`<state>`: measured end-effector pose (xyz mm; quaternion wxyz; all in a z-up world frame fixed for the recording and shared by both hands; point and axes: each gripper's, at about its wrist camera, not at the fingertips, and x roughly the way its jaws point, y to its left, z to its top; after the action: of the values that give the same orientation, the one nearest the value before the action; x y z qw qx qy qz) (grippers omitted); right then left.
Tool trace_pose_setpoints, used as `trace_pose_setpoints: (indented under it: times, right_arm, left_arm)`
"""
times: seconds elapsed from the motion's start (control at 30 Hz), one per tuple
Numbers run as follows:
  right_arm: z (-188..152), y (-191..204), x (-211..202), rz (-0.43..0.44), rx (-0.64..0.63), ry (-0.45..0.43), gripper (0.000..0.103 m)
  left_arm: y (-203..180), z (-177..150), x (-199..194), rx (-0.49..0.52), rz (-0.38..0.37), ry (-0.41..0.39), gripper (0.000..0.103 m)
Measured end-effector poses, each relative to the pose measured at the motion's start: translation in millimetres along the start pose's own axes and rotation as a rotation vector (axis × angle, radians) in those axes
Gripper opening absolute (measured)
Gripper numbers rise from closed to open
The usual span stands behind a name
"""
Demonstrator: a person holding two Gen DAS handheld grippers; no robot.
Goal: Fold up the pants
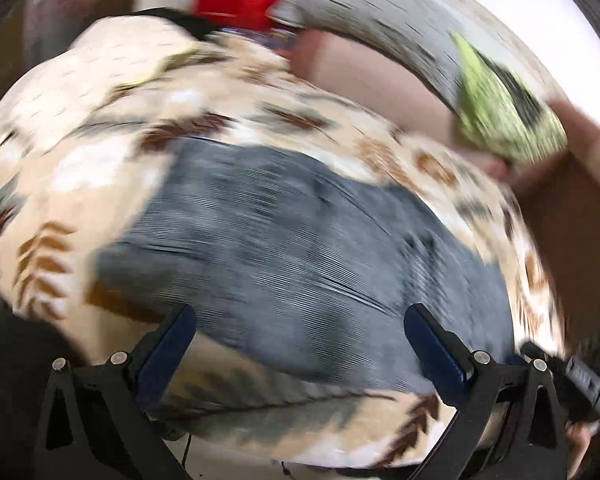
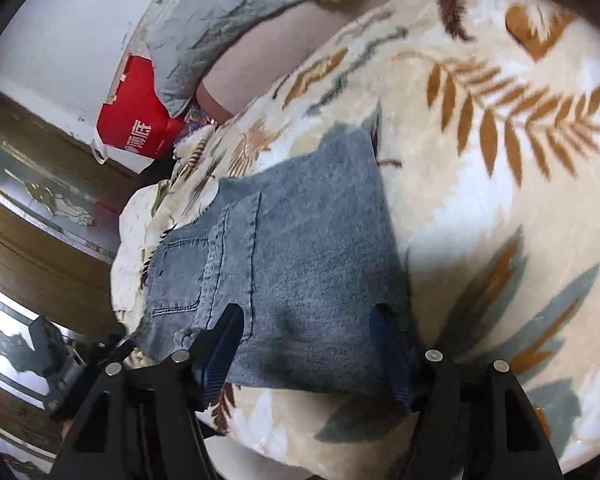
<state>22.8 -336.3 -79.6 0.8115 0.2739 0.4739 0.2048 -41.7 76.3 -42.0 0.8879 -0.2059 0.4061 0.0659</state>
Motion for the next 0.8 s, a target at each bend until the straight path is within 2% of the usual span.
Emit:
trace_pose_setpoints:
  times: [0.1,0.2,0.27,0.33,0.43,0.5,0.53,0.57,0.6,0.7,0.73,0.77,0.8]
  right_arm:
    - [4,16,-7,-0.035,-0.061,-0.060,0.069]
    - [16,39,-11,-0.029,-0.119,-0.067,0.069]
    - [31,61,-3,-0.025,-0.168,-0.049,0.069]
    - [55,86,13,-0.013,-0.207,-0.009,0.069]
    - [93,127,54,-0.006,-0.299,0.055,0.069]
    - [118,148,98,-0.015,-0.344,0.161,0.069]
    - [124,154,112,-0.034,-0.360,0.174,0.069]
    - [133,164,143,-0.077,-0.401,0.225,0.069]
    - [139,168,165,-0.108,-0.412,0.262,0.069]
    - [140,165,223,-0.181,-0.425,0.368,0.067]
    - [135,163,237,-0.185,-0.435,0.402,0.039]
    - [130,165,248,-0.206,-0.458,0.431,0.017]
    - [126,167,253,-0.253,-0.489,0.429,0.017]
  left_arm:
    - [36,10,-5,-0.132,0.019,-0.031,0.103]
    - [57,21,7,-0.203,0.046,0.008,0.103]
    - [56,30,10,-0.209,0.033,0.004,0.103]
    - [49,40,9,-0.188,0.027,-0.039,0.103]
    - [41,45,26,-0.135,0.052,-0.018,0.103]
    - [42,41,45,-0.116,0.082,0.032,0.103]
    - [41,40,54,-0.092,0.116,0.057,0.103]
    - [40,38,59,-0.059,0.168,0.052,0.103]
    - [40,37,63,-0.044,0.188,0.059,0.102]
    - [44,38,68,-0.039,0.184,0.073,0.102]
    - [45,38,68,-0.033,0.183,0.076,0.102]
    - [45,37,69,-0.020,0.184,0.077,0.102]
    - [45,37,70,-0.017,0.184,0.079,0.103]
